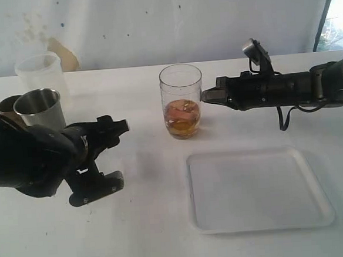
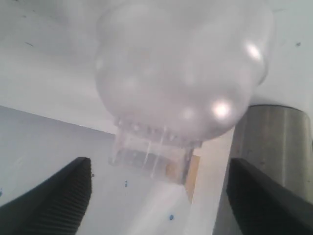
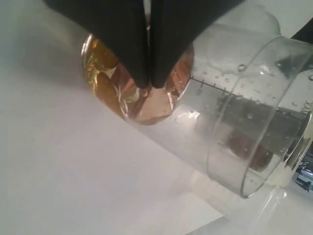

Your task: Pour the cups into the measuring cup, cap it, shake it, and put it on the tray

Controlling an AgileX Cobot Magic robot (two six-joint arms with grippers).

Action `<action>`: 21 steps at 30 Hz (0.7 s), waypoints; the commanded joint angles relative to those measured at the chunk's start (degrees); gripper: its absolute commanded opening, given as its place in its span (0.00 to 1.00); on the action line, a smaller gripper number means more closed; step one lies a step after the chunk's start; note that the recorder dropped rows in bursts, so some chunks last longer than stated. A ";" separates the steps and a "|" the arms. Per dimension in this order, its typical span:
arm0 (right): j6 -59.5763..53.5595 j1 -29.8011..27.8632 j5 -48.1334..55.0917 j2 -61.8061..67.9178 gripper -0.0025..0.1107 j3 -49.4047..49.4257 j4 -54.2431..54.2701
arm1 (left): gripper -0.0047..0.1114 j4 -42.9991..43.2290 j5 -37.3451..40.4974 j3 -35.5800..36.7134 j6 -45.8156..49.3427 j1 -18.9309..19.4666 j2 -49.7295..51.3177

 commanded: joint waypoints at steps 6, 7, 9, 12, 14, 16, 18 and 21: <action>0.05 0.18 1.61 0.01 0.02 -0.15 -0.46 | 0.72 -0.24 9.36 0.19 -16.74 -0.31 -0.19; 0.05 0.18 1.61 0.01 0.02 -0.15 -0.46 | 0.72 -0.24 11.60 0.19 -21.43 -0.31 -0.19; 0.05 0.18 1.61 0.01 0.02 -0.15 -0.46 | 0.70 -0.24 14.89 0.19 -26.04 -0.31 -0.36; 0.51 0.18 1.90 0.01 0.02 -0.15 -0.84 | 0.64 -3.95 11.72 0.19 -27.91 -0.31 -3.22; 0.62 0.18 2.05 0.01 0.02 -0.15 -0.99 | 0.56 -9.60 6.75 0.19 -28.03 -0.31 -5.82; 0.88 0.18 2.05 0.01 0.02 -0.15 -1.07 | 0.47 -20.01 -1.40 0.19 -27.77 -0.20 -10.12; 0.88 0.18 2.05 0.01 0.02 -0.15 -1.07 | 0.45 -27.24 -6.41 0.19 -27.50 0.18 -12.80; 0.89 0.18 2.05 0.01 0.02 -0.15 -1.11 | 0.45 -42.36 -15.96 0.19 -27.91 1.37 -16.80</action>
